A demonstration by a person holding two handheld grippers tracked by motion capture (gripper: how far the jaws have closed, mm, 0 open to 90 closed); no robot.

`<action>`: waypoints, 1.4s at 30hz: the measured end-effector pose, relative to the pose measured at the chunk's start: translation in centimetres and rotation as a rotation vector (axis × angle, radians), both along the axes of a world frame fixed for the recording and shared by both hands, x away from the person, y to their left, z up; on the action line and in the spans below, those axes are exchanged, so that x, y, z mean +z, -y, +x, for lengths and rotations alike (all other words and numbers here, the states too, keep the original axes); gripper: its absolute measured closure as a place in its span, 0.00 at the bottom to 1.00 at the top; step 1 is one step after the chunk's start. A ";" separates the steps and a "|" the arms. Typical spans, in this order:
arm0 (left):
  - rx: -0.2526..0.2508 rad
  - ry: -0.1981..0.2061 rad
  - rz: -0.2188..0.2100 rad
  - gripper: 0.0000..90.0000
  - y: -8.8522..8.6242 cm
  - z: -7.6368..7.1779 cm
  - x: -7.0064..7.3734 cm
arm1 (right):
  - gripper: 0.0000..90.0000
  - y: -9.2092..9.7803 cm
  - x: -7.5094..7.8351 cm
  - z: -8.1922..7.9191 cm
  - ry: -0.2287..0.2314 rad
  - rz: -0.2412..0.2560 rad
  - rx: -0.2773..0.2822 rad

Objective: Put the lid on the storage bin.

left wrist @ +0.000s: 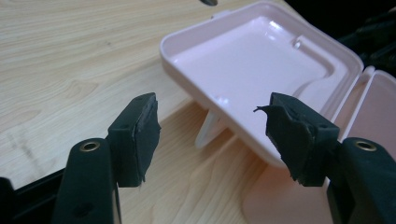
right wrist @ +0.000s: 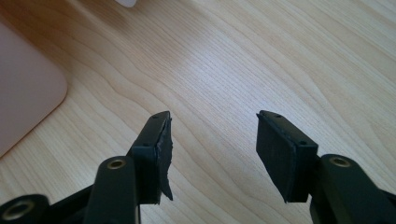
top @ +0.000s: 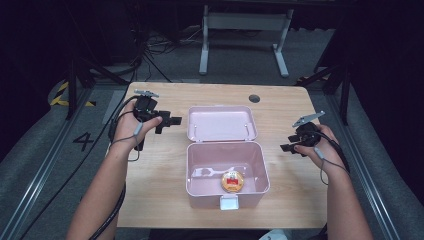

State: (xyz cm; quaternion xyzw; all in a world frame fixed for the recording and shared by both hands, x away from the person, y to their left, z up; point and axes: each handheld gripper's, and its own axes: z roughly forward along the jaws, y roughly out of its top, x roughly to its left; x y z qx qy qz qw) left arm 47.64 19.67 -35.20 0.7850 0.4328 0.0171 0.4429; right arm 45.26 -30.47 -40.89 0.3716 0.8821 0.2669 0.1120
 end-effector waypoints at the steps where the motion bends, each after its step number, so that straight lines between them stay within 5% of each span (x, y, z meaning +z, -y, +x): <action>1: 0.003 0.000 0.009 0.39 0.3 0.3 -0.1 | 0.51 0.0 0.0 -0.1 -0.001 0.000 -0.001; 9: 0.012 -0.040 0.079 0.38 3.1 3.1 -1.6 | 0.51 0.5 -0.1 -0.4 0.002 -0.010 -0.022; 21: -0.012 -0.163 0.028 0.35 4.8 5.1 -4.6 | 0.51 0.7 -0.2 -0.9 -0.004 -0.011 -0.029; 28: -0.018 -0.196 0.023 0.39 5.5 5.8 -5.5 | 0.51 0.8 -0.3 -1.1 -0.006 -0.013 -0.029; 31: -0.016 -0.198 -0.003 0.43 5.5 5.8 -5.4 | 0.51 0.9 -0.3 -1.1 -0.005 -0.013 -0.027; 36: -0.015 -0.147 0.006 0.61 5.2 5.7 -4.5 | 0.51 0.8 -0.3 -1.1 0.001 -0.012 -0.024; 42: 0.009 -0.122 -0.028 0.66 5.3 5.4 -3.7 | 0.51 0.8 -0.3 -1.1 0.001 -0.014 -0.020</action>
